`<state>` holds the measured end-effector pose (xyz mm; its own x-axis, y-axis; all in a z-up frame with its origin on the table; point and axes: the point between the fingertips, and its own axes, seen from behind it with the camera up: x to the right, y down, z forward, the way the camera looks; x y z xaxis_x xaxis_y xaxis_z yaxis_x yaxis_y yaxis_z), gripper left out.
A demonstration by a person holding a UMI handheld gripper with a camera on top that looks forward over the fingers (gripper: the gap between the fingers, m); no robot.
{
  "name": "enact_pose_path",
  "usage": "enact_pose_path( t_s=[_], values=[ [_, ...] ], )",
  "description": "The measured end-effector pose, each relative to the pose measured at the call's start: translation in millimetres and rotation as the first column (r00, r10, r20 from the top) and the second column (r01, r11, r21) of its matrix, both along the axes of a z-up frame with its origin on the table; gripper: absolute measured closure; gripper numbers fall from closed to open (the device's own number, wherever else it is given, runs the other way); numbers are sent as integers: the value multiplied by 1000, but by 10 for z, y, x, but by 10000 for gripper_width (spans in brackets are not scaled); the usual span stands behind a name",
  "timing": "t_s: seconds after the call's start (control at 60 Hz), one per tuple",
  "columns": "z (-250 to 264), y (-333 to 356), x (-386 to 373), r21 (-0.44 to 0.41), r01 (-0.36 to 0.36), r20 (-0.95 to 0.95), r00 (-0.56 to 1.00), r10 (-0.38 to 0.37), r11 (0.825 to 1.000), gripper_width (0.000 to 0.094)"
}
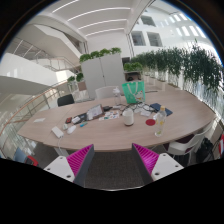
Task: Pour water
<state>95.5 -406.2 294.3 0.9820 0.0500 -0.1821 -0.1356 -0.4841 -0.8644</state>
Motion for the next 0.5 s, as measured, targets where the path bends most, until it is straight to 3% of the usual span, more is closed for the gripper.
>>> enact_pose_path(
  t_s=[0.283,0.5],
  values=[
    [-401,286,398,27,91,70,993,-93,995,109],
    [-905,1176,1348,153,111,153,979,-134,982,114]
  ],
)
